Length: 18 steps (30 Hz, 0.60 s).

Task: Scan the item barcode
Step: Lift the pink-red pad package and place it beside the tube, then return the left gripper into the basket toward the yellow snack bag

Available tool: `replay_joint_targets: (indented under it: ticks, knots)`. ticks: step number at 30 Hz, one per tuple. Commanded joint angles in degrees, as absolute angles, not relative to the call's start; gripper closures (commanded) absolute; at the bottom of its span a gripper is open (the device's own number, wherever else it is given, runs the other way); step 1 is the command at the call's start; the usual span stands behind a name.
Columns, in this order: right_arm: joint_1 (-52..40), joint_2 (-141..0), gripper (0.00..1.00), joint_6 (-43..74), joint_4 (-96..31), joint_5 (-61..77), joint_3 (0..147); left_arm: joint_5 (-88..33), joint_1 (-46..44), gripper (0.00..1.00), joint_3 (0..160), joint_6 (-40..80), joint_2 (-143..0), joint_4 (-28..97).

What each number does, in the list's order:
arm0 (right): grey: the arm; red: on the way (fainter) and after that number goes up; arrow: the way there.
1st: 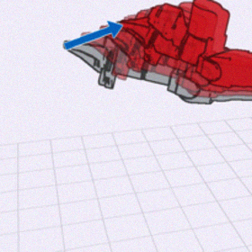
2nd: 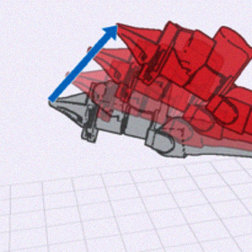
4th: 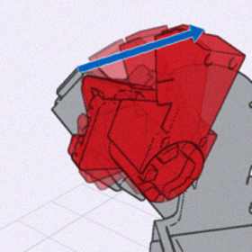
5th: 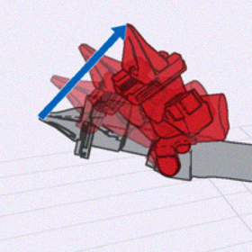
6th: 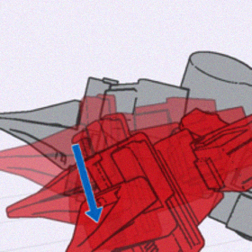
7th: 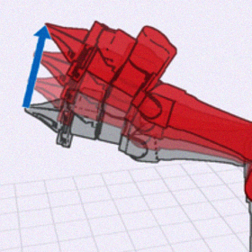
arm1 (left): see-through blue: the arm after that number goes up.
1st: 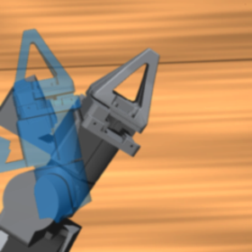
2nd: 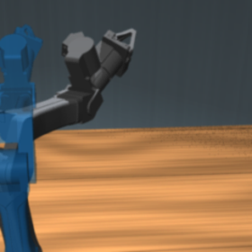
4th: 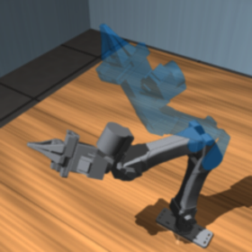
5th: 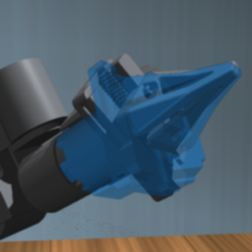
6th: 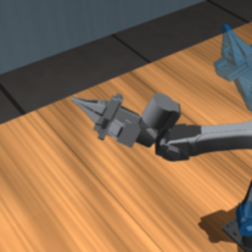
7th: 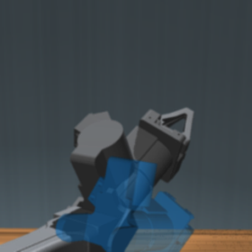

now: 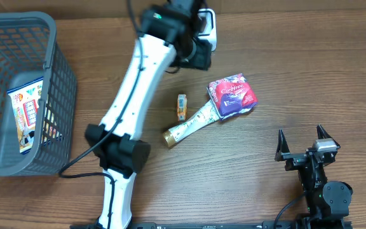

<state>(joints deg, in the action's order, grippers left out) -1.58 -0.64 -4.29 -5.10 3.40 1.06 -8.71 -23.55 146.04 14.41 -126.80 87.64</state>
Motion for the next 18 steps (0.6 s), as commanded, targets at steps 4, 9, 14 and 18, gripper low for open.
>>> replay_joint_targets:
  ticks: [4, 9, 14, 18]
  knots:
    - [-1.91, -0.27, 0.0, -4.34, -4.64, 3.05, 0.49, -10.28, -15.53, 0.12, 165.88, 11.11, -124.81, 96.82]
    - [-1.91, -0.27, 0.0, -4.34, -4.64, 3.05, 0.49, -10.57, -6.96, 0.0, 166.8, 10.83, -117.47, 96.82]
    - [-1.91, -0.27, 0.0, -4.34, -4.64, 3.05, 0.49, -9.96, 4.19, 0.0, 164.29, 8.49, -109.47, 96.82]
    - [-1.91, -0.27, 0.0, -4.34, -4.64, 3.03, 0.49, -9.06, 15.55, 0.0, 158.98, 9.04, -104.62, 96.82]
